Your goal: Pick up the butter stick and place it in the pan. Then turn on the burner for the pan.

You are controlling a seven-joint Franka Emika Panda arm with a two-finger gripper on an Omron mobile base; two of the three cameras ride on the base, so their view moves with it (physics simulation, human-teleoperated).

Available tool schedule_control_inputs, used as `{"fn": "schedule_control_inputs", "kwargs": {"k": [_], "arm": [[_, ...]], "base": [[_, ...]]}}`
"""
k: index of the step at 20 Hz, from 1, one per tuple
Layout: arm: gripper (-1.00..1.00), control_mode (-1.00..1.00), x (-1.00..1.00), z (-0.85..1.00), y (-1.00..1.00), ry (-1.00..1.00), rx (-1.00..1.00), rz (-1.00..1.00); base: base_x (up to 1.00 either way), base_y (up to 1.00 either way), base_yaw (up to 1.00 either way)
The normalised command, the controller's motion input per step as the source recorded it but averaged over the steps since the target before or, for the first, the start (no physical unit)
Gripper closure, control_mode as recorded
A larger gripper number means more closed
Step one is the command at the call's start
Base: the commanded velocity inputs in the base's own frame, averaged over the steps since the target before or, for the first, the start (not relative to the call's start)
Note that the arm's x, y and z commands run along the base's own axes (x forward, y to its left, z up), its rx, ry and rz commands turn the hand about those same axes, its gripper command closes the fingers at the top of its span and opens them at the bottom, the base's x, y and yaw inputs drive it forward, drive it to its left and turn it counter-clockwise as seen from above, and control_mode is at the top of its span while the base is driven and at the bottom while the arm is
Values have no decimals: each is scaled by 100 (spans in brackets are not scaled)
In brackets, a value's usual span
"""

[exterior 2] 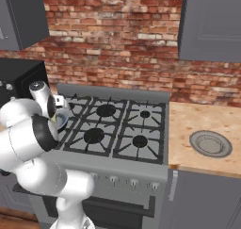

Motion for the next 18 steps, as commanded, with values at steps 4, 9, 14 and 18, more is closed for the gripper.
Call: {"fn": "schedule_control_inputs", "kwargs": {"k": [4,9,14,18], "arm": [[100,-100,34,-6,32,0,-2,0],[100,-100,13,-15,31,0,-2,0],[100,-100,0,-25,17,0,-1,0],[100,-100,1,-18,4,0,-1,0]], "base": [[0,0,0],[0,0,0],[0,0,0],[0,0,0]]}}
